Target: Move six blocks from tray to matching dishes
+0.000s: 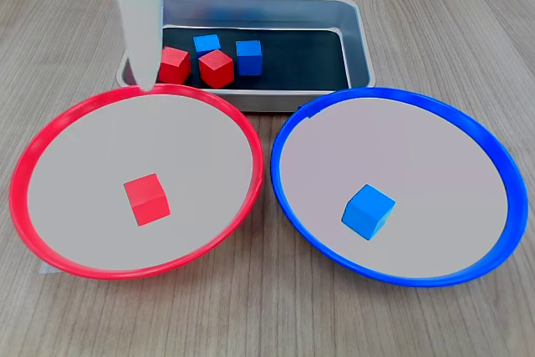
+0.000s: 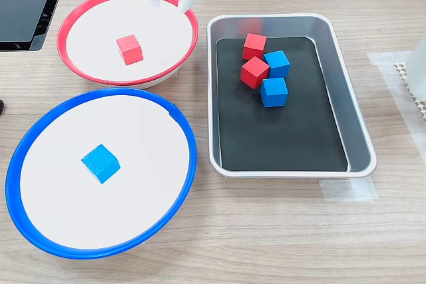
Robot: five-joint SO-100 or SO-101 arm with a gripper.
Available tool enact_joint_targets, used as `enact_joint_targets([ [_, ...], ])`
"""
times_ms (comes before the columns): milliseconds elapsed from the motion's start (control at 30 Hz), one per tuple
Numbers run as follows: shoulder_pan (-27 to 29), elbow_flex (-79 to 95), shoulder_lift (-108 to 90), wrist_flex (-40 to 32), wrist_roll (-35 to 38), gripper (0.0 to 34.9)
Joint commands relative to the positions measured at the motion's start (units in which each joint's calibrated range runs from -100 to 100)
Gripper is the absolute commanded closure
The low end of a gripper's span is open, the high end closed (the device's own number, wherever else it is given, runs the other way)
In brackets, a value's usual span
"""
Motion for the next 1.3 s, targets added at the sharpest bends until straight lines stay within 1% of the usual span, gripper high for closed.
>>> enact_joint_targets([
  [0,-2.16,15.97,-14.37,8.37,0.78,34.6],
  [33,-3.01,21.71,-17.78,8.37,0.63,34.6],
  [67,-3.85,28.54,-21.28,7.21,-0.15,31.2],
  [100,-4.33,32.91,-23.15,6.39,-0.88,26.1],
  [167,-5.08,37.46,-24.77,5.31,-1.86,19.8],
  [200,-5.45,38.82,-25.11,5.07,-2.20,18.5],
  [267,-6.58,40.64,-25.03,3.83,-3.08,17.3],
  [533,-9.50,41.46,-20.59,-1.54,-4.84,18.8],
  [633,-10.63,41.28,-17.10,-4.26,-4.64,20.8],
  [733,-10.35,41.19,-15.56,-5.58,-4.10,22.9],
  [767,-10.16,41.19,-15.22,-5.99,-3.86,24.0],
  [833,-9.78,41.46,-14.79,-6.90,-3.13,28.0],
  [867,-9.60,41.74,-14.79,-7.48,-2.69,34.0],
  [933,-9.41,41.55,-14.79,-7.73,-2.10,34.6],
  [1000,-9.97,38.00,-15.39,-3.76,-1.42,34.7],
  [1033,-11.29,34.91,-16.07,-0.05,-1.12,34.7],
  [1133,-16.56,23.07,-16.24,7.79,-1.76,34.7],
  [1200,-20.23,13.42,-13.77,9.03,-4.10,34.7],
  [1267,-23.34,4.05,-9.25,7.21,-7.13,34.7],
])
